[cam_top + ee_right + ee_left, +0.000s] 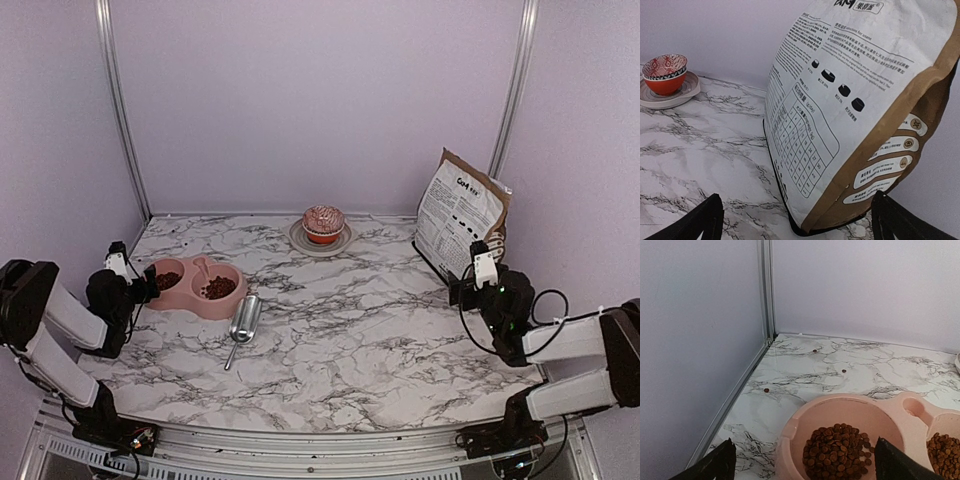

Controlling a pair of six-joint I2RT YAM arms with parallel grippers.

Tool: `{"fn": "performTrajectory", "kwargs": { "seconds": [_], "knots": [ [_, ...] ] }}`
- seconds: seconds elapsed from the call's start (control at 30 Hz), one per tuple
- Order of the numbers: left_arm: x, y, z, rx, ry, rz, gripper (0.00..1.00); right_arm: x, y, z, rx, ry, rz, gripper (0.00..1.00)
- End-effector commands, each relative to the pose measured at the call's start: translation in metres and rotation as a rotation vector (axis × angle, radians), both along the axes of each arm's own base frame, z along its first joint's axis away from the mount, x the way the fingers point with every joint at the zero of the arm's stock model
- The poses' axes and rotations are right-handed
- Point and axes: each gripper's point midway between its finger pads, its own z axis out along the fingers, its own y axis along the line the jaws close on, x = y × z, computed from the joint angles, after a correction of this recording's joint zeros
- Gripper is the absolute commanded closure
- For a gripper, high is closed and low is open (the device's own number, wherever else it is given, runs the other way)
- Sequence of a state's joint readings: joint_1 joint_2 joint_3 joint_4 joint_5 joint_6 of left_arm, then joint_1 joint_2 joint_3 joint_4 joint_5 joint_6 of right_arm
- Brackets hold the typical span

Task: Serve the pet food
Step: Reset both arms

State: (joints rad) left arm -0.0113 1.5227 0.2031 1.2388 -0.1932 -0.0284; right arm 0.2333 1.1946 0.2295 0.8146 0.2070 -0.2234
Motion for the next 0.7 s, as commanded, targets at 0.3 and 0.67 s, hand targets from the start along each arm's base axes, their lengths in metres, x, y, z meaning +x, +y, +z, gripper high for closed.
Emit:
{"fn": "performTrajectory", "kwargs": {
  "seconds": [0.3,0.67],
  "knots": [
    [0.009,0.003,0.017,-0.014,-0.058,0.019,0.01,0.004,-0.019,0.012,-0.010,-0.164,-0.074,0.00],
    [0.009,0.003,0.017,-0.015,-0.060,0.018,0.01,0.007,-0.034,0.011,0.079,-0.224,-0.078,0.00]
  ]
}}
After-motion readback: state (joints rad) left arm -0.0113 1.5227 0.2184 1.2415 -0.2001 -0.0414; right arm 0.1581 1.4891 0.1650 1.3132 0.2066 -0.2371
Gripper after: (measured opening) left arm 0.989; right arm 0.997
